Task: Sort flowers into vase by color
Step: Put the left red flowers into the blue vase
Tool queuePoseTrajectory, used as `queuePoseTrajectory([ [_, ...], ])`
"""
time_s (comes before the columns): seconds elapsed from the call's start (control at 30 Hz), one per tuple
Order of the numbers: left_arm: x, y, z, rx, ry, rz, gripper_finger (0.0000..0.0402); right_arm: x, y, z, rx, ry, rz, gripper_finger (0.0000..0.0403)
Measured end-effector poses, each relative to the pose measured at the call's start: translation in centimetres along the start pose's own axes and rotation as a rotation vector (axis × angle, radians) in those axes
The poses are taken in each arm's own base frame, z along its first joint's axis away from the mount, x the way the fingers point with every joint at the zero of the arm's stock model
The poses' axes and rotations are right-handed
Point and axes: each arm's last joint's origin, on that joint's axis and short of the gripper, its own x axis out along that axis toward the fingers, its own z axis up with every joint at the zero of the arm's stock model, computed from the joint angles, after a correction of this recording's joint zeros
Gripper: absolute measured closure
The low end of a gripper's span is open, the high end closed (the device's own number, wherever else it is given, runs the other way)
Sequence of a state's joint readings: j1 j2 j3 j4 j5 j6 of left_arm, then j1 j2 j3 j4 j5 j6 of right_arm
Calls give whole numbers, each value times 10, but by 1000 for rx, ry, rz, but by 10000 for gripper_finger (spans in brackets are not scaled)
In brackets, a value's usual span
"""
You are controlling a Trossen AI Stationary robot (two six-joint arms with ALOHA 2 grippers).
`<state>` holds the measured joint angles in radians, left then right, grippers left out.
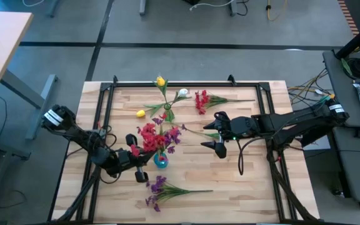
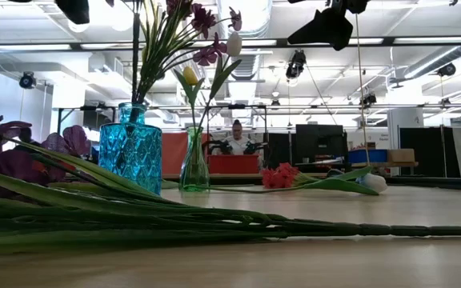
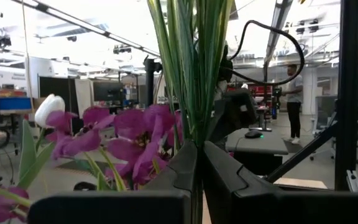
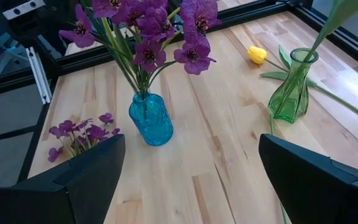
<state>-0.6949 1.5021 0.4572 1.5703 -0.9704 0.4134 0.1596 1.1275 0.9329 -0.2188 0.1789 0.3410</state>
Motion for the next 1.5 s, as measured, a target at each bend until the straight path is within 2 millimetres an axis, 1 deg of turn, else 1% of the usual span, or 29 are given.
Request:
queuePoseTrajectory([
  [0.13,-1,0,-1,-1,11,9,401,0,0,0,0,0,0,41],
  [0.23,-3,1,-6,24,29,1,401,0,1,0,-1,1,2,41],
  [0.37,-6,5,-12,-13,44,-3,401,0,1,0,-1,2,3,41],
  [0.5,-9,7,-15,-44,53,-5,386,0,1,0,-1,2,3,41],
  [0.7,-9,7,-16,-48,57,-8,333,0,1,0,-1,2,3,41],
  [0.93,-14,3,-22,-44,114,-12,247,0,0,-2,7,16,-1,41],
  [1.03,-22,0,-22,-24,151,54,215,0,0,-2,20,20,-2,41],
  [1.13,-34,-3,-20,2,194,146,191,0,0,-3,32,26,-2,41],
  [1.3,-61,-9,-15,11,268,290,168,0,-2,-8,79,79,-33,41],
  [1.4,-74,-12,-13,-50,261,221,168,2,-5,-15,111,134,-77,41],
  [1.5,-77,-11,-14,-130,251,198,174,11,-8,-24,119,195,-162,41],
])
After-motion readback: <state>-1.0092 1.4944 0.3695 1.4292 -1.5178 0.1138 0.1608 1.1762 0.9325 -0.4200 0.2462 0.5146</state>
